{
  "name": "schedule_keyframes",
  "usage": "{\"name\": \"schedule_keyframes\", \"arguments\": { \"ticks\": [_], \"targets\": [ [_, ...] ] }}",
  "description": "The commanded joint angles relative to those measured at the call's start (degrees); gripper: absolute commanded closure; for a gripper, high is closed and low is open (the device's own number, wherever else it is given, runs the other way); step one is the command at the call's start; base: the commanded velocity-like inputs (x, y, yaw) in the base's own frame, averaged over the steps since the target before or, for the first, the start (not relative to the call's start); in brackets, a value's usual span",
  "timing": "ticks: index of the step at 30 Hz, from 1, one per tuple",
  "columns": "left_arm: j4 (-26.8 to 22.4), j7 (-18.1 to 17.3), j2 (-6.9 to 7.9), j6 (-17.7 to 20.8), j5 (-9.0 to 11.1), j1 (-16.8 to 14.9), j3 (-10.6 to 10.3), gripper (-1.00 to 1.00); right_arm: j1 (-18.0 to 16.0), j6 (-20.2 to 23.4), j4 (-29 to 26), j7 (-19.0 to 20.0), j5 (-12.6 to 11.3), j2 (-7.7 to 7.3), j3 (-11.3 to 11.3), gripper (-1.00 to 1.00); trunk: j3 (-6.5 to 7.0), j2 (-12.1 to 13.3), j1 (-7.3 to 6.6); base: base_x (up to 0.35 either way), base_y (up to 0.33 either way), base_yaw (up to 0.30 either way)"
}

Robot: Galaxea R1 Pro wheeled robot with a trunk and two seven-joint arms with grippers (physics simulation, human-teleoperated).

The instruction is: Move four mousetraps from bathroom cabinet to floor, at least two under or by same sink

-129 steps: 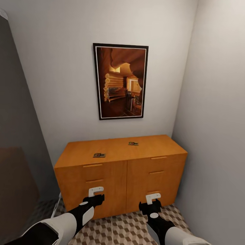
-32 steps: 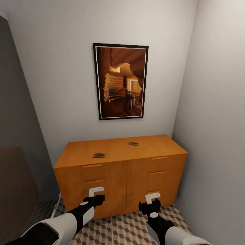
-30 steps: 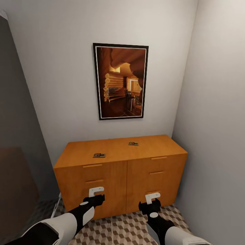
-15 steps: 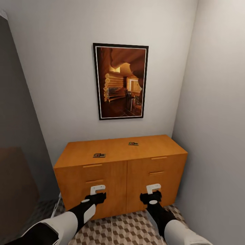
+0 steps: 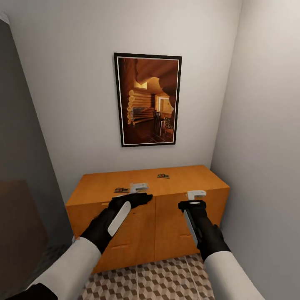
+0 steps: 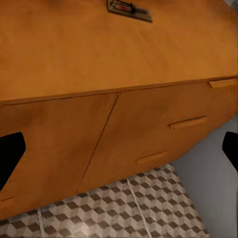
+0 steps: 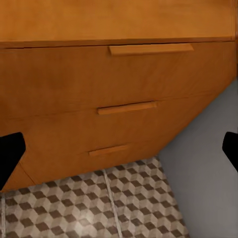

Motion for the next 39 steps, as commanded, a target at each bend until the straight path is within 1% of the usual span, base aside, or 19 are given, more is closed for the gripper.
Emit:
{"name": "schedule_keyframes", "arguments": {
  "ticks": [1, 3, 4, 8, 12, 13, 17, 18, 20, 21, 22, 23, 24, 26, 27, 31, 32, 36, 39],
  "targets": [
    [-1.8, 1.5, -0.01, 1.3, 0.6, 0.0, 0.7, -1.00, -0.1, 1.1, -1.1, 0.1, 0.0, 0.03, 0.0, -1.00, -0.09, -0.1, 0.01, 0.000, 0.000, 0.000],
    [-4.4, 3.5, -0.10, 3.0, 0.6, 0.0, 2.6, -1.00, -0.2, 2.2, -2.6, 0.1, -0.5, 0.03, 0.0, -1.00, -0.09, -0.1, 0.01, 0.000, 0.000, 0.000],
    [-6.2, 5.2, -0.14, 4.2, 0.6, -0.1, 4.6, -1.00, -0.4, 3.0, -3.5, -0.1, -0.9, 0.03, 0.1, -1.00, -0.09, -0.1, 0.01, 0.000, 0.000, 0.000],
    [-9.6, 7.7, -0.08, 6.4, 0.2, -0.1, 7.5, -1.00, -1.9, 4.2, -4.3, -0.3, -1.4, 0.03, 0.1, -1.00, -0.09, -0.1, 0.01, 0.000, 0.000, 0.000],
    [-11.7, 8.7, -0.03, 9.2, -0.2, -0.1, 8.3, -1.00, -3.5, 4.5, -3.5, -0.4, -1.6, 0.03, 0.1, -1.00, -0.09, -0.1, 0.01, 0.000, 0.000, 0.000],
    [-12.6, 9.0, 0.00, 11.0, -0.3, -0.2, 8.5, -1.00, -4.5, 4.6, -2.6, -0.4, -1.6, 0.03, 0.1, -1.00, -0.09, -0.1, 0.01, 0.000, 0.000, 0.000],
    [-13.3, 9.4, 0.11, 14.4, -0.2, -0.5, 8.9, -1.00, -7.6, 4.4, 0.9, -0.5, -1.7, 0.03, 0.1, -1.00, -0.09, -0.1, 0.01, 0.000, 0.000, 0.000],
    [-13.0, 9.5, 0.26, 15.5, -0.2, -0.5, 9.1, -1.00, -10.1, 4.2, 4.1, -0.5, -1.7, 0.03, 0.1, -1.00, -0.09, -0.1, 0.01, 0.000, 0.000, 0.000],
    [-12.0, 9.6, 0.52, 16.3, -0.1, -0.6, 9.3, -1.00, -13.2, 3.9, 8.2, -0.5, -1.8, 0.03, 0.0, -1.00, -0.09, -0.1, 0.01, 0.000, 0.000, 0.000],
    [-10.3, 9.6, 0.86, 16.7, -0.1, -0.8, 9.9, -1.00, -16.4, 3.5, 12.2, -0.5, -2.0, 0.03, 0.0, -1.00, -0.09, -0.1, 0.01, 0.000, 0.000, 0.000],
    [-9.2, 9.6, 1.08, 16.9, -0.1, -0.9, 10.3, -1.00, -17.8, 3.3, 13.9, -0.4, -2.2, 0.03, -0.1, -1.00, -0.09, -0.1, 0.01, 0.000, 0.000, 0.000],
    [-6.5, 9.7, 1.61, 17.2, 0.0, -1.5, 11.2, -1.00, -20.1, 3.0, 16.1, -0.3, -2.9, 0.03, -0.1, -1.00, -0.09, -0.1, 0.01, 0.000, 0.000, 0.000],
    [-5.1, 9.7, 1.93, 17.2, 0.0, -2.0, 11.6, -1.00, -20.9, 3.0, 16.7, -0.2, -3.2, 0.03, -0.1, -1.00, -0.09, -0.1, 0.01, 0.000, 0.000, 0.000],
    [-2.7, 9.5, 2.57, 17.4, 0.0, -3.1, 12.4, -1.00, -22.1, 3.1, 17.2, 0.0, -3.7, 0.03, -0.1, -1.00, -0.09, -0.1, 0.01, 0.000, 0.000, 0.000],
    [-1.0, 9.2, 3.22, 17.5, 0.0, -4.1, 12.8, -1.00, -22.8, 3.2, 17.3, 0.1, -4.1, 0.03, -0.1, -1.00, -0.09, -0.1, 0.01, 0.000, 0.000, 0.000],
    [0.7, 8.7, 4.88, 17.7, 0.2, -5.2, 13.3, -1.00, -23.6, 3.4, 17.3, 0.2, -4.5, 0.03, -0.1, -1.00, -0.09, -0.1, 0.01, 0.000, 0.000, 0.000],
    [1.0, 8.5, 5.58, 17.7, 0.3, -5.5, 13.4, -1.00, -23.8, 3.4, 17.3, 0.3, -4.6, 0.03, -0.1, -1.00, -0.09, -0.1, 0.01, 0.000, 0.000, 0.000],
    [1.2, 8.3, 6.23, 17.8, 0.1, -5.8, 13.6, -1.00, -24.0, 3.4, 17.3, 0.3, -4.7, 0.03, -0.1, -1.00, -0.09, -0.1, 0.01, 0.000, 0.000, 0.000],
    [1.2, 8.3, 6.37, 17.8, 0.0, -5.9, 13.6, -1.00, -24.0, 3.4, 17.4, 0.3, -4.8, 0.03, -0.1, -1.00, -0.09, -0.1, 0.01, 0.000, 0.000, 0.000]
  ]
}}
